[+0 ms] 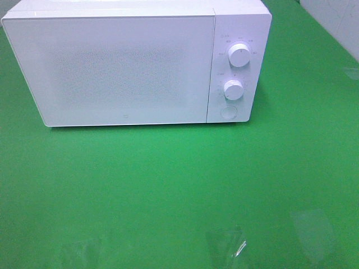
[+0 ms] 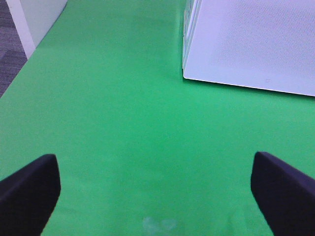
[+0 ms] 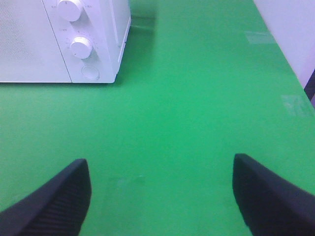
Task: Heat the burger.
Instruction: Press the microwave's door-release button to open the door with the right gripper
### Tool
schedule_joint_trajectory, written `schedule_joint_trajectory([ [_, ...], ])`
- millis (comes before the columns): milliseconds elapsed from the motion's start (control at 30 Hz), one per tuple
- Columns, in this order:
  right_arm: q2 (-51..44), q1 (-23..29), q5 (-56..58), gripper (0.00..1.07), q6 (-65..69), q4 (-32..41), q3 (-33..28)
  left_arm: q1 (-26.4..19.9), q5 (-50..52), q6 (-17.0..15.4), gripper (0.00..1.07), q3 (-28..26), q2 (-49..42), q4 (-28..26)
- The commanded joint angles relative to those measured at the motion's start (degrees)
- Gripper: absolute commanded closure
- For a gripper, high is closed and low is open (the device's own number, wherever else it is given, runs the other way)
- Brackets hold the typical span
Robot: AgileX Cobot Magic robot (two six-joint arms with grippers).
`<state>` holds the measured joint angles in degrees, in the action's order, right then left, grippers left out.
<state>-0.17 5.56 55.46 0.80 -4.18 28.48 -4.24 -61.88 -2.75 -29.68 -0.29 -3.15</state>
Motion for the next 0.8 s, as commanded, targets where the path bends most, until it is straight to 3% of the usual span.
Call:
schedule_joint_trajectory([
  [33,0.9,-0.2,-2.2,0.31,-0.2,0.3,1.8,-0.1,1.0,0.0,0.06,0.1,-0.9,-0.3],
  [800,25.4,0.0,-30.7,0.31,-2.5,0.3,1.9,-0.1,1.0,0.0,0.06,0.1,-0.9,-0.3],
])
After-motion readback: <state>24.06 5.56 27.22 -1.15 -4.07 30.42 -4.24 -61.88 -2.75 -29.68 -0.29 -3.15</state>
